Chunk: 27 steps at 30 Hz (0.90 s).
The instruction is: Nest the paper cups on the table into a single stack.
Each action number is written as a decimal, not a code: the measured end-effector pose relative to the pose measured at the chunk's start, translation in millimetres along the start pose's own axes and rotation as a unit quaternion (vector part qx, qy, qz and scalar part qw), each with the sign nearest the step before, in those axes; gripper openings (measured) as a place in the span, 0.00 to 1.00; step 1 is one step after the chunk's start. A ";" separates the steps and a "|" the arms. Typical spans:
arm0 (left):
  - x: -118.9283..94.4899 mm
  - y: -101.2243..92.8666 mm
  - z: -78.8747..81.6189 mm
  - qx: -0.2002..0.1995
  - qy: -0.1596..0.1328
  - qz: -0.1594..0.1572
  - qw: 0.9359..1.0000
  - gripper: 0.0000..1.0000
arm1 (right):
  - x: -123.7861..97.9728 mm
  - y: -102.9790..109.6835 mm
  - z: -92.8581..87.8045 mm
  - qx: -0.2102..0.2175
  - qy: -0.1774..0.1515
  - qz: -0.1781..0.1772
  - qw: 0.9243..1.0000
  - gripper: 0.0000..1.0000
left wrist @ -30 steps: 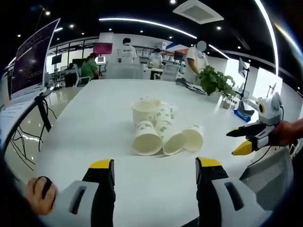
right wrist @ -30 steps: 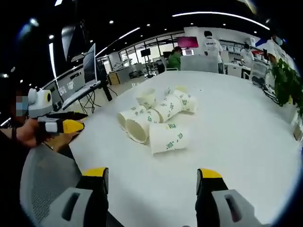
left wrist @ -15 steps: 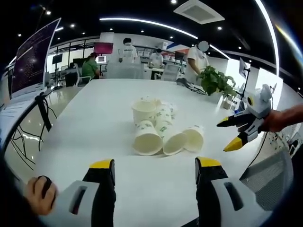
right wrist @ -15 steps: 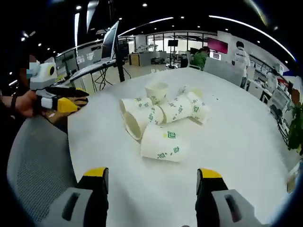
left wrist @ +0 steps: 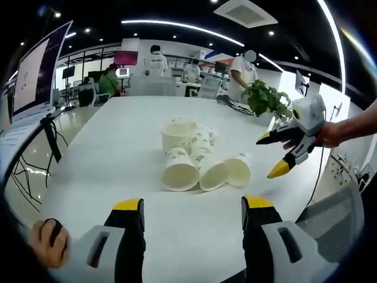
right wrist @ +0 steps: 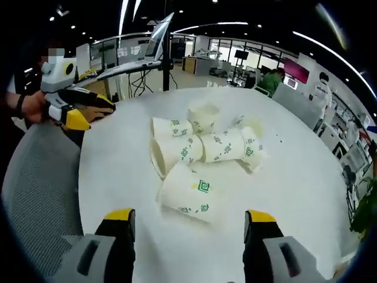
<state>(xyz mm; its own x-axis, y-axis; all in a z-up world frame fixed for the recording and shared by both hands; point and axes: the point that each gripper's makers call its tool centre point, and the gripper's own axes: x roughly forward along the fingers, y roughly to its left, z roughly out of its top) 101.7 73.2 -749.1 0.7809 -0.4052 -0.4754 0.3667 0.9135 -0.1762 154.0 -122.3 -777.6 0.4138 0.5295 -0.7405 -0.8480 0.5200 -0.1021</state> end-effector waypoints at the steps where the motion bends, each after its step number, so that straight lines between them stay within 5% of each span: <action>1: 0.2 0.6 0.1 0.000 -0.001 0.000 1.000 0.65 | 2.6 -3.9 1.5 -0.003 -0.001 0.002 1.000 0.75; 16: 1.1 2.8 0.3 -0.004 -0.003 0.001 1.000 0.65 | 19.6 -20.9 13.7 -0.090 0.029 0.031 0.995 0.69; 27: 2.1 1.1 -0.5 -0.001 -0.002 -0.004 1.000 0.64 | 30.5 -22.9 8.9 -0.210 0.089 0.078 0.970 0.68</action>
<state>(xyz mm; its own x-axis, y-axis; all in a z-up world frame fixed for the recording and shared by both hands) 103.5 73.4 -750.7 0.7800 -0.4121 -0.4710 0.3711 0.9105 -0.1822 189.0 -112.1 -791.9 0.2369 0.4362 -0.8681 -0.9715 0.1032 -0.2133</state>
